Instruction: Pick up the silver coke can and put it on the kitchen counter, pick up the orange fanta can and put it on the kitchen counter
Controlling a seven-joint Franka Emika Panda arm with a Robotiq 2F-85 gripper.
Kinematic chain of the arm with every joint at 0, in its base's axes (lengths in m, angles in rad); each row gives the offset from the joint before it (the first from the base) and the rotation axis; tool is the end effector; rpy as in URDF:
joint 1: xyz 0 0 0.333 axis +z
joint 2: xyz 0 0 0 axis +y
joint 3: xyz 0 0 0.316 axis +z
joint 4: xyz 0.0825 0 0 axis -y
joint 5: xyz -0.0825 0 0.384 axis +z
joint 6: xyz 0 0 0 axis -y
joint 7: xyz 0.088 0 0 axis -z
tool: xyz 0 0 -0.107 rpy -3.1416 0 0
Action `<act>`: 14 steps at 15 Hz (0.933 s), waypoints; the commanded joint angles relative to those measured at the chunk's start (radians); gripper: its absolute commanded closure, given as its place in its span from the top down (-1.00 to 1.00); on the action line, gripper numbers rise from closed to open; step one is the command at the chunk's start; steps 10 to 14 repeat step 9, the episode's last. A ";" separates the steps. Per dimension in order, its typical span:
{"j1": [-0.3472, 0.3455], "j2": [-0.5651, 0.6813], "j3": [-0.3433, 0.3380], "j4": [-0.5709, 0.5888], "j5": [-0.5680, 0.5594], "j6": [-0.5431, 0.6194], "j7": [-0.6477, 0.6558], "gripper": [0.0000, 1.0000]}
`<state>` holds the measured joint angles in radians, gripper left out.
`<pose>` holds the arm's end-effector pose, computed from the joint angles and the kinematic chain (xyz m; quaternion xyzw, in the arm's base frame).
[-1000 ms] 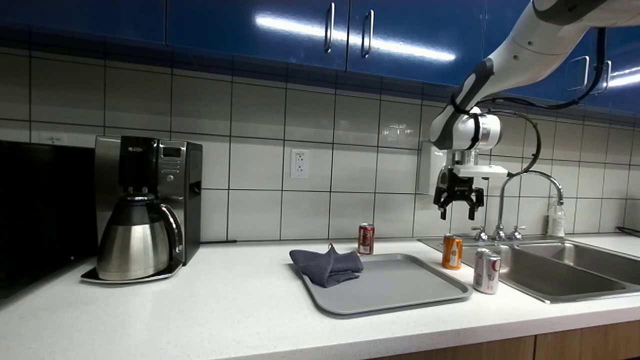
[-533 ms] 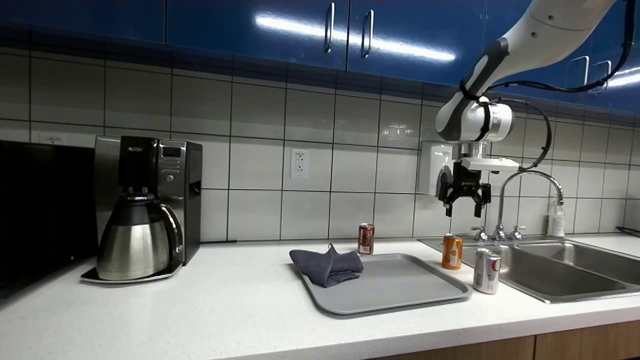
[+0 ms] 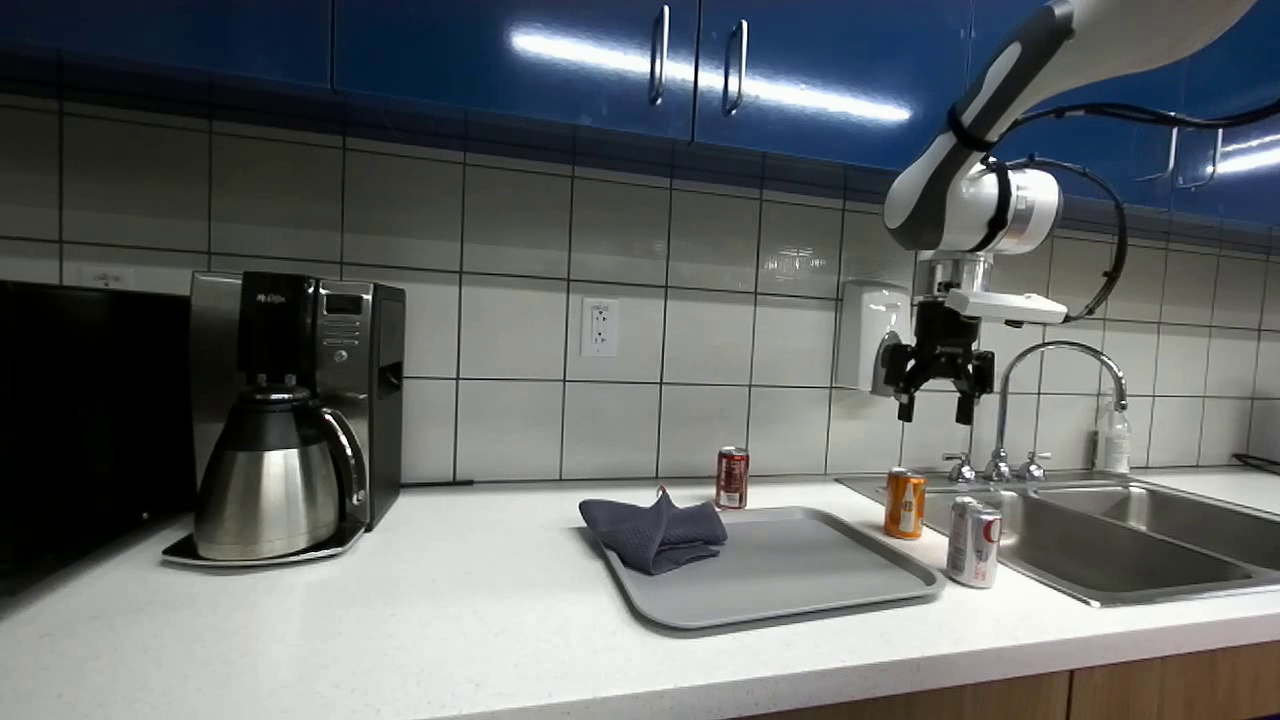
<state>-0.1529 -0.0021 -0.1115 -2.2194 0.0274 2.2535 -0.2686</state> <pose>0.5116 -0.1378 0.3800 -0.9998 0.0064 -0.0203 0.0057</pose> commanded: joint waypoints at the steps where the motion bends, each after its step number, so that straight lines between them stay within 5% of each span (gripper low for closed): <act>1: 0.012 -0.025 -0.008 -0.019 -0.001 -0.006 -0.002 1.00; 14: 0.020 -0.078 -0.010 -0.069 -0.001 -0.012 -0.010 1.00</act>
